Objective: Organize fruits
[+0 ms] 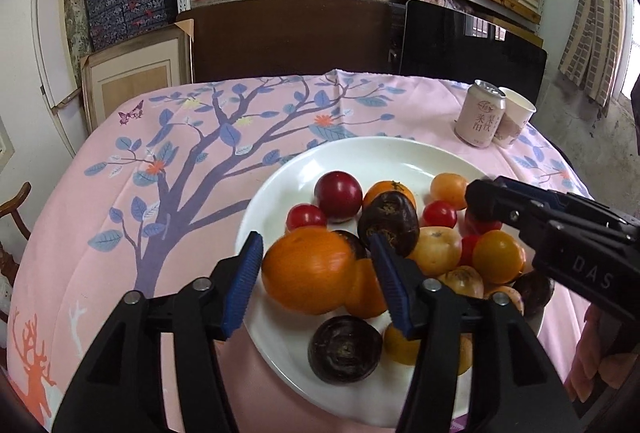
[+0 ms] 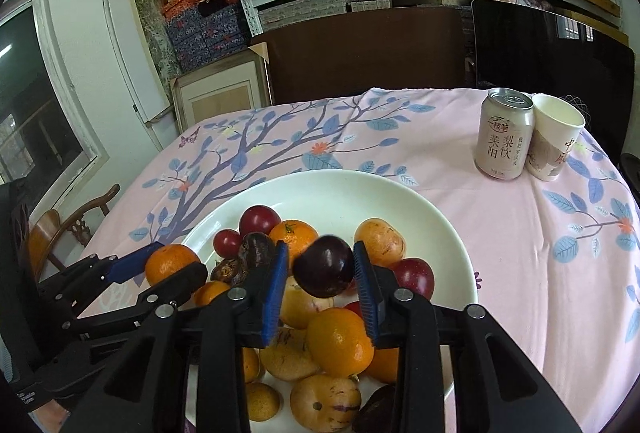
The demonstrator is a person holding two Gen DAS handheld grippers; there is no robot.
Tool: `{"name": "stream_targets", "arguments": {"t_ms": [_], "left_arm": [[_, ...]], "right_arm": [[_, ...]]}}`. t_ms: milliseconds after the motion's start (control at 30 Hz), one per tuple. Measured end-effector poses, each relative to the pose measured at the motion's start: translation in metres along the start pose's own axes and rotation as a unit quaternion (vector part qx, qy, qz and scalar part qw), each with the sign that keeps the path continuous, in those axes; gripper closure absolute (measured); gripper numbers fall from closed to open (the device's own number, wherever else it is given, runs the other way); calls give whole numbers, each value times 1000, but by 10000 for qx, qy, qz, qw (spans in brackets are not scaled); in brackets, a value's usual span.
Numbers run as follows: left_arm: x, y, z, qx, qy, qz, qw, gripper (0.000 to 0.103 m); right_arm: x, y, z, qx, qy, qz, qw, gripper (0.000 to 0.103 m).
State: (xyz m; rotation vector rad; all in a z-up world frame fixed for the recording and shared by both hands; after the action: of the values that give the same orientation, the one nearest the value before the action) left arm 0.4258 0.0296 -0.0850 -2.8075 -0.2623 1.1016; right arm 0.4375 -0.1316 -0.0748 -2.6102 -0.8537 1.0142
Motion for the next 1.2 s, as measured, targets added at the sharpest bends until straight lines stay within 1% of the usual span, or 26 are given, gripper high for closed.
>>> {"name": "stream_targets", "arguments": {"t_ms": [67,100,167,233,333,400,467,533,567,633,700,767,833,900,1033,1067,1100,1167,1200], "left_arm": [[-5,1,0,17,54,-28,10000,42],[-10,2,0,25,116,-41,9999,40],[-20,3,-1,41,237,-82,9997,34],[-34,6,-1,100,389,-102,9991,32],[-53,7,3,101,504,-66,9987,31],[-66,7,8,74,569,-31,9983,27],[-78,5,15,22,620,-39,9981,17],[-92,4,24,-29,672,-63,9977,12],[-99,4,29,-46,674,-74,9977,8],[-109,3,38,-94,678,-88,9976,5],[-118,0,50,-186,673,-90,9975,5],[-124,-1,60,-236,611,-12,9978,5],[-125,-1,72,-230,450,12,9987,5],[-126,1,81,-109,353,3,9993,5],[-135,6,89,115,476,-47,9988,5],[-137,7,88,149,510,-73,9986,5],[-140,8,88,168,573,-166,9981,5],[-145,9,88,186,669,-272,9972,5],[-147,10,88,198,673,-172,9974,5]], "right_arm": [[-5,-3,1,-27,67,55,10000,56],[-9,-4,2,-54,93,69,9999,56],[-16,-7,4,-73,121,60,9999,56],[-27,-11,8,-74,190,41,9998,55],[-43,-14,14,-36,309,8,9995,53],[-57,-16,20,0,398,-7,9992,46],[-72,-17,27,9,511,29,9987,42],[-87,-19,36,-25,618,92,9980,41],[-93,-20,40,-47,658,139,9977,38],[-107,-20,53,-99,745,288,9968,29],[-118,-18,65,-146,850,532,9949,11],[-129,-16,81,-218,961,883,9912,3],[-134,-13,93,-246,911,1111,9893,3],[-132,-10,104,-227,673,1140,9909,3],[-123,-11,121,-120,362,1011,9941,3],[-119,-15,122,-208,285,958,9948,3],[-115,-18,122,-328,215,986,9944,3],[-114,-24,124,-536,193,1207,9911,3],[-116,-27,127,-604,238,1293,9895,3]]}}
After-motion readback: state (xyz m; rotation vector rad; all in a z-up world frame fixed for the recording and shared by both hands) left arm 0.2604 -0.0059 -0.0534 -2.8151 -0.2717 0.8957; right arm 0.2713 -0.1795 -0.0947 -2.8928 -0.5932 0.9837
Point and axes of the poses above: each gripper's, at about its wrist camera, not at the fingertips, and x roughly the way its jaws point, y to its right, z to its underside, the point moved 3 cm from there along x, roughly the way its jaws point, and after that the axes turned 15 degrees about -z, right-handed, at the moved point
